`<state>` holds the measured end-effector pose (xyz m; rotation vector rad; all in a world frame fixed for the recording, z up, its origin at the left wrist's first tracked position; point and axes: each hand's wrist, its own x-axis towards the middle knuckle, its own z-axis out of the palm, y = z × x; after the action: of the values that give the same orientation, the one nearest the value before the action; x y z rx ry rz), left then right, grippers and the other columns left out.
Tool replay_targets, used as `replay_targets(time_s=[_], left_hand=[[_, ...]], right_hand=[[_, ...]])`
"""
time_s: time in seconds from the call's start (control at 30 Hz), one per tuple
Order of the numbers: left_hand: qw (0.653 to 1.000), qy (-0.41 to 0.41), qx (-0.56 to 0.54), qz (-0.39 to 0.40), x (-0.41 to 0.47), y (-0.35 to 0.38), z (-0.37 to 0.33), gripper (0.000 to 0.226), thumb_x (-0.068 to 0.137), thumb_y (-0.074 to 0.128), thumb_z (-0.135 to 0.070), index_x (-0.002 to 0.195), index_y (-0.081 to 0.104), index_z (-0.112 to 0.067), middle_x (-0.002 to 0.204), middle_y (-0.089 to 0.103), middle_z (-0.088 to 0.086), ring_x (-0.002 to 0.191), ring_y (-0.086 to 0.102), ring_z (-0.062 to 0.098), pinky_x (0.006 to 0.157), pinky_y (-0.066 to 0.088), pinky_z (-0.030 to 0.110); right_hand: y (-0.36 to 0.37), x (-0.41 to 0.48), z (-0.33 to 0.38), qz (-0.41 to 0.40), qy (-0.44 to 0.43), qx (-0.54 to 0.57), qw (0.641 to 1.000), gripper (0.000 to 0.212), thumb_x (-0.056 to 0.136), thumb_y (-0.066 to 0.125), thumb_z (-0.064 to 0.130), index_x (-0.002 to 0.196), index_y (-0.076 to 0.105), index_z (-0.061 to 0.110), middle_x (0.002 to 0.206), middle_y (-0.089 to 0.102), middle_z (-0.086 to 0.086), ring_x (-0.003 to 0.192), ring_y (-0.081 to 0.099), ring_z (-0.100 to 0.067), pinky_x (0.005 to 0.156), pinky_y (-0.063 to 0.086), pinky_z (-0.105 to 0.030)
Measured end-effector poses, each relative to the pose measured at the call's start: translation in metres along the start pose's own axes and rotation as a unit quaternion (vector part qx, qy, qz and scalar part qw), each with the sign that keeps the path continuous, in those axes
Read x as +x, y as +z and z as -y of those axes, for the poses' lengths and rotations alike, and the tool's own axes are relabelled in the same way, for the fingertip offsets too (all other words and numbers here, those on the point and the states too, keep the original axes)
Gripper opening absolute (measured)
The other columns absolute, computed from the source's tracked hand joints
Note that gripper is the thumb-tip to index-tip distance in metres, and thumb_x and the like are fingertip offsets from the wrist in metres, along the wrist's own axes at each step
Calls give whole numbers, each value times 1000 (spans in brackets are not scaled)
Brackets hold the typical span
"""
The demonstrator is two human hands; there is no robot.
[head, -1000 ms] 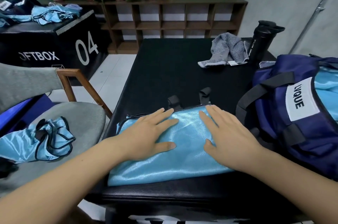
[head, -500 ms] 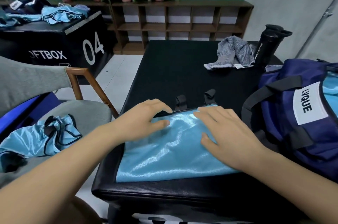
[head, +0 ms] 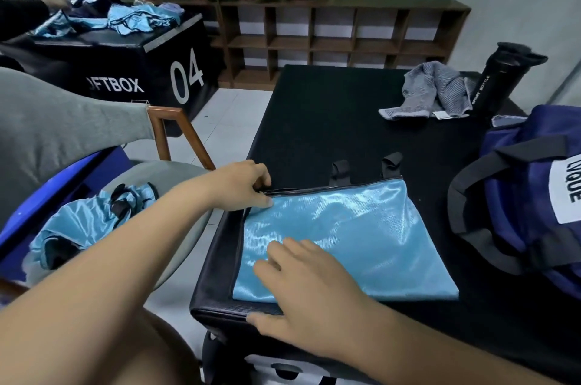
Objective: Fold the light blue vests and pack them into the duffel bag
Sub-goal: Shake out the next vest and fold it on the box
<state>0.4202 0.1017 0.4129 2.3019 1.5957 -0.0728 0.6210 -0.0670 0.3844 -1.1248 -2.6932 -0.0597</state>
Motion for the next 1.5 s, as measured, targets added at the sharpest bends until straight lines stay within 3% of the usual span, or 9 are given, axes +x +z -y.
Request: replay_targets(time_s=[0.27, 0.57, 0.67, 0.77, 0.93, 1.1, 1.23, 1.33, 1.5], left_hand=[[999, -33, 18, 31, 3, 0, -18, 23, 94, 70, -42, 108, 60, -26, 102, 64, -4, 91, 61, 17, 72, 47, 30], [996, -67, -53, 15, -3, -6, -28, 16, 89, 68, -34, 95, 61, -21, 91, 65, 1, 74, 55, 18, 63, 43, 31], [987, -97, -124, 4, -6, -13, -21, 20, 87, 67, -35, 100, 59, -23, 86, 62, 2, 71, 52, 22, 65, 44, 34], [958, -112, -265, -5, -7, -21, -15, 28, 79, 70, -36, 104, 63, -25, 87, 58, 4, 75, 47, 24, 61, 43, 36], [838, -72, -539, 42, -2, -23, -31, 38, 91, 71, -16, 128, 66, -28, 102, 64, 8, 85, 59, 26, 66, 49, 33], [792, -17, -609, 45, 1, -17, -73, 32, 101, 65, -12, 132, 70, -16, 84, 61, 0, 71, 56, 15, 63, 55, 25], [774, 6, -632, 38, 8, -9, -101, 25, 103, 64, -14, 126, 74, -15, 78, 62, -5, 64, 60, 10, 64, 58, 22], [771, 15, -635, 44, 9, -2, -116, 19, 105, 65, -16, 119, 77, -20, 91, 68, -1, 81, 78, 18, 69, 61, 22], [811, 24, -583, 29, 13, 17, -133, 17, 102, 69, -20, 117, 77, -20, 104, 72, 0, 105, 79, 27, 84, 60, 35]], right_hand=[[18, 8, 19, -13, 44, -57, 997, 36, 82, 70, 52, 96, 56, 22, 89, 56, -1, 77, 54, -23, 67, 49, -37], [19, 17, 21, 56, 85, -24, 995, 49, 49, 93, 30, 80, 56, 22, 73, 55, 1, 61, 55, -20, 55, 43, -31], [0, 23, 22, 12, 96, 33, 995, 37, 73, 84, 28, 81, 49, 20, 73, 57, 0, 61, 51, -23, 56, 35, -33], [-15, 21, 11, 26, 150, 180, 972, 15, 95, 60, 22, 96, 45, 17, 82, 59, -3, 75, 54, -32, 65, 45, -42], [-45, -1, -15, 18, 230, 368, 901, 26, 86, 72, 25, 108, 60, 31, 76, 67, 7, 70, 60, -10, 73, 55, -42], [-70, -33, -41, 35, 268, 454, 849, 25, 89, 76, 15, 104, 65, 32, 82, 75, 6, 66, 59, -7, 71, 53, -36], [-80, -55, -59, 41, 288, 451, 844, 20, 90, 80, 18, 101, 65, 27, 89, 78, 3, 72, 65, -10, 75, 56, -42], [-82, -71, -71, 43, 305, 432, 847, 22, 87, 80, 21, 87, 58, 22, 74, 70, 2, 63, 53, -9, 63, 46, -42], [-81, -92, -88, 78, 329, 407, 848, 30, 83, 78, 29, 90, 55, 11, 82, 74, -11, 66, 54, -13, 65, 48, -47]])
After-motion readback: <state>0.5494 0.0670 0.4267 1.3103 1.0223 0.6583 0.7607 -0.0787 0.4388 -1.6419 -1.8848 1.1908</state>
